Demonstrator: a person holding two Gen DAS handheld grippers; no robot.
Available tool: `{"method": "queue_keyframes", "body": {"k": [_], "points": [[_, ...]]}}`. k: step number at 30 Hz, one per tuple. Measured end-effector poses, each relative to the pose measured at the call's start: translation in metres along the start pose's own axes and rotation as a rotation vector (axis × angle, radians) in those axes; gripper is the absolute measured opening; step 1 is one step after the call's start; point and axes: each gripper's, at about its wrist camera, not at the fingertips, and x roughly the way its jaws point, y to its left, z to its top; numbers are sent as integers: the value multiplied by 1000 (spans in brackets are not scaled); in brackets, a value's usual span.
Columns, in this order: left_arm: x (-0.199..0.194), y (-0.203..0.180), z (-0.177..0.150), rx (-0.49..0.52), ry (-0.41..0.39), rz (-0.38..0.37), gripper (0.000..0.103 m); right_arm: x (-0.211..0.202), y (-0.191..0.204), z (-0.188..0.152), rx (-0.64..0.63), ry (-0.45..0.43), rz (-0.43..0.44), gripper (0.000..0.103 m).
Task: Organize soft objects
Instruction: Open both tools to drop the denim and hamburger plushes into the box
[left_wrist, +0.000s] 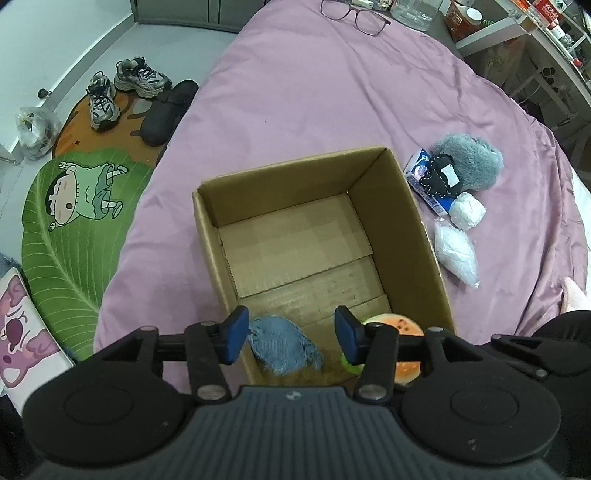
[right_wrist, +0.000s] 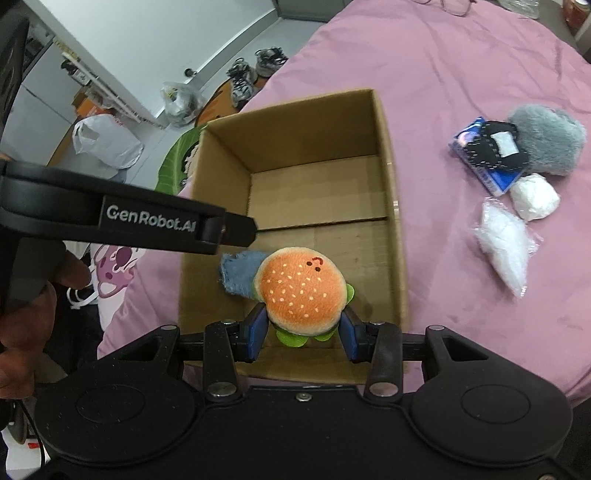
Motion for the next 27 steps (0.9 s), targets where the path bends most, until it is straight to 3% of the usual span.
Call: {"method": "queue_keyframes", "body": {"k": [4, 6, 15, 19, 27], "points": [[-2, -1, 0, -13, 4, 3, 51, 3, 7, 0, -16, 20, 38, 49], [-3, -4, 0, -13, 2, -1, 51, 0, 8, -1, -17, 18, 42, 61], [-9, -26, 1, 2, -10, -32, 65, -35, -7, -3, -18, -53, 10, 76], [-13, -35, 1, 5, -17, -48, 72, -49, -17, -5, -24, -77, -11, 79], [-24, -50, 1, -3, -35, -43, 75, -68, -46, -11, 14, -116, -45, 83]]}}
